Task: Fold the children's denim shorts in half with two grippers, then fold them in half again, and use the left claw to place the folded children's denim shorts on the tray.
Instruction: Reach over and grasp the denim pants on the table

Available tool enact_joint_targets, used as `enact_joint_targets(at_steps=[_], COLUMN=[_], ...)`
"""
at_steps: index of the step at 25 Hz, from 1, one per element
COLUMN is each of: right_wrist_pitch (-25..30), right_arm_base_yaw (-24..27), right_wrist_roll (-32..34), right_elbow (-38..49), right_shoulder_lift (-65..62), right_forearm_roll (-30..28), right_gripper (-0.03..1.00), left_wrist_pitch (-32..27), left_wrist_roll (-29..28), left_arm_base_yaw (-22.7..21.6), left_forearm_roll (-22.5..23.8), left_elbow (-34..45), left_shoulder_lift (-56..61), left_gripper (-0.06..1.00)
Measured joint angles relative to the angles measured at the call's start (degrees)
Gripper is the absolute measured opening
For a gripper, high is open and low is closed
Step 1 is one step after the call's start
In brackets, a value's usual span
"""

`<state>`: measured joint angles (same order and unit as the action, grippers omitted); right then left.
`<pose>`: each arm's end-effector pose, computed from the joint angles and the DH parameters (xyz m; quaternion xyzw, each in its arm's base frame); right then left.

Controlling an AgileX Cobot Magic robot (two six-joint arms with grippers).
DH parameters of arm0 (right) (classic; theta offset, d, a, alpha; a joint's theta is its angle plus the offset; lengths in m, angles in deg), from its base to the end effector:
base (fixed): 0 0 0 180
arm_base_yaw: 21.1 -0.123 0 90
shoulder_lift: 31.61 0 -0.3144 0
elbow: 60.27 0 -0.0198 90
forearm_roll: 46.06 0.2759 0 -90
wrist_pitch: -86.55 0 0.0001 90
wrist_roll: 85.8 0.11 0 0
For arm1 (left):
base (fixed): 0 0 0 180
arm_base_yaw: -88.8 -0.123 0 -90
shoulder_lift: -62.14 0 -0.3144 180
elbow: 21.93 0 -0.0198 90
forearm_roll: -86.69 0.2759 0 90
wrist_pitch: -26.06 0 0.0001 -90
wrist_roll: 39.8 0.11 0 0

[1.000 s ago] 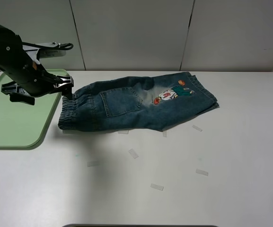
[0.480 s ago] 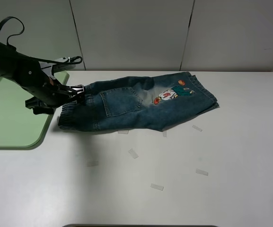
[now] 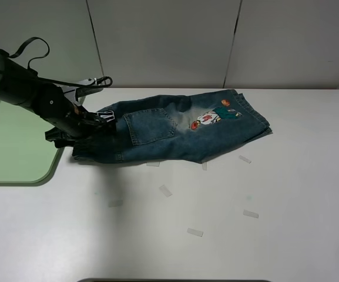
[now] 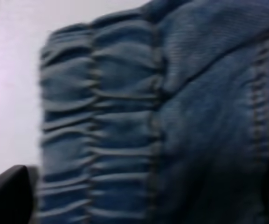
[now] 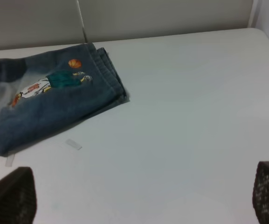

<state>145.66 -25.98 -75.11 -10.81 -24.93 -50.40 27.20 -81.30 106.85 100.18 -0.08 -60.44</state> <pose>0.0057 -0.0067 0.2829 0.0438 0.8428 0.0350 0.5353 0.3911 -0.1280 0.0867 -0.0817 0.9457 -0.1251 0.2887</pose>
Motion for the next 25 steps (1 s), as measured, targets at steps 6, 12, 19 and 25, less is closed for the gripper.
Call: enact_joint_targets(at_steps=[6, 12, 19, 25], right_wrist_pitch=[0.0, 0.0, 0.0, 0.0], right_arm_base_yaw=[0.0, 0.0, 0.0, 0.0], right_wrist_roll=[0.0, 0.0, 0.0, 0.0], right_elbow=[0.0, 0.0, 0.0, 0.0], right_shoulder_lift=[0.0, 0.0, 0.0, 0.0], right_forearm_roll=[0.1, 0.1, 0.1, 0.1], right_gripper=[0.7, 0.7, 0.7, 0.7], left_wrist_pitch=[-0.1, 0.0, 1.0, 1.6], left_wrist_roll=[-0.4, -0.3, -0.7, -0.9], left_arm_base_yaw=[0.6, 0.6, 0.6, 0.8], left_forearm_roll=[0.4, 0.9, 0.3, 0.1], left_elbow=[-0.1, -0.4, -0.6, -0.6], left_shoulder_lift=[-0.6, -1.5, -2.2, -2.5], left_gripper=[0.97, 0.68, 0.36, 0.29])
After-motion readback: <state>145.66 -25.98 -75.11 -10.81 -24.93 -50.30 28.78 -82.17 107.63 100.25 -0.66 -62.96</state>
